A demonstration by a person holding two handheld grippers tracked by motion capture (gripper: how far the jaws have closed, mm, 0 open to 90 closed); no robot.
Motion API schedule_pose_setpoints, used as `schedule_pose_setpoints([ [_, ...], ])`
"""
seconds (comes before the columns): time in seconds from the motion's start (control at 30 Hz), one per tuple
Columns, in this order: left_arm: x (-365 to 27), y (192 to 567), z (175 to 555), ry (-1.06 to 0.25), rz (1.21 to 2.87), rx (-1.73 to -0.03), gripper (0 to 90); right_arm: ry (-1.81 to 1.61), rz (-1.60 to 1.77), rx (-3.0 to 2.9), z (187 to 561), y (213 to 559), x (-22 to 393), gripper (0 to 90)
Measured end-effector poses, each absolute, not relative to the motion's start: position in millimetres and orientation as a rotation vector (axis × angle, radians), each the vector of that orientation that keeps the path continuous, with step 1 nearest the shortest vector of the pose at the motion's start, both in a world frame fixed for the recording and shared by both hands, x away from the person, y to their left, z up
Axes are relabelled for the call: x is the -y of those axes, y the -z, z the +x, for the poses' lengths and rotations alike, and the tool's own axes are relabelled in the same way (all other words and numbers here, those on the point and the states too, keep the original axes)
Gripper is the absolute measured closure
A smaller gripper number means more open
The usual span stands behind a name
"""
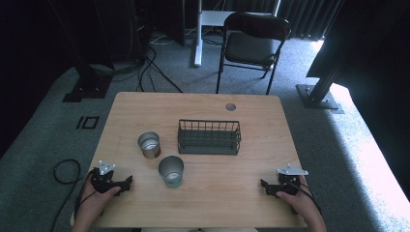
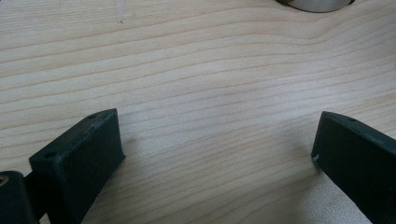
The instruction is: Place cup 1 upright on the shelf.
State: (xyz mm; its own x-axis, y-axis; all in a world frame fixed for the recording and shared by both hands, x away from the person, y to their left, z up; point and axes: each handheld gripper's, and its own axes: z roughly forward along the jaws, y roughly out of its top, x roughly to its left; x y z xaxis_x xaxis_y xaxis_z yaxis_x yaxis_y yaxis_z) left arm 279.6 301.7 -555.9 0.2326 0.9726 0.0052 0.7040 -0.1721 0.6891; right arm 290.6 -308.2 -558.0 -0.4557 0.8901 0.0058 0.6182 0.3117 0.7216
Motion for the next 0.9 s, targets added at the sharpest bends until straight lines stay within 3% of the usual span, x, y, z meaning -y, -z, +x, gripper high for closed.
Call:
schedule_pose_setpoints([
  [0.9,-301.7,555.8,279.6,-0.618,1.947,-1.533,2.4,-0.944,1.331,-2.198,291.5,557.9,308.2,10.6],
])
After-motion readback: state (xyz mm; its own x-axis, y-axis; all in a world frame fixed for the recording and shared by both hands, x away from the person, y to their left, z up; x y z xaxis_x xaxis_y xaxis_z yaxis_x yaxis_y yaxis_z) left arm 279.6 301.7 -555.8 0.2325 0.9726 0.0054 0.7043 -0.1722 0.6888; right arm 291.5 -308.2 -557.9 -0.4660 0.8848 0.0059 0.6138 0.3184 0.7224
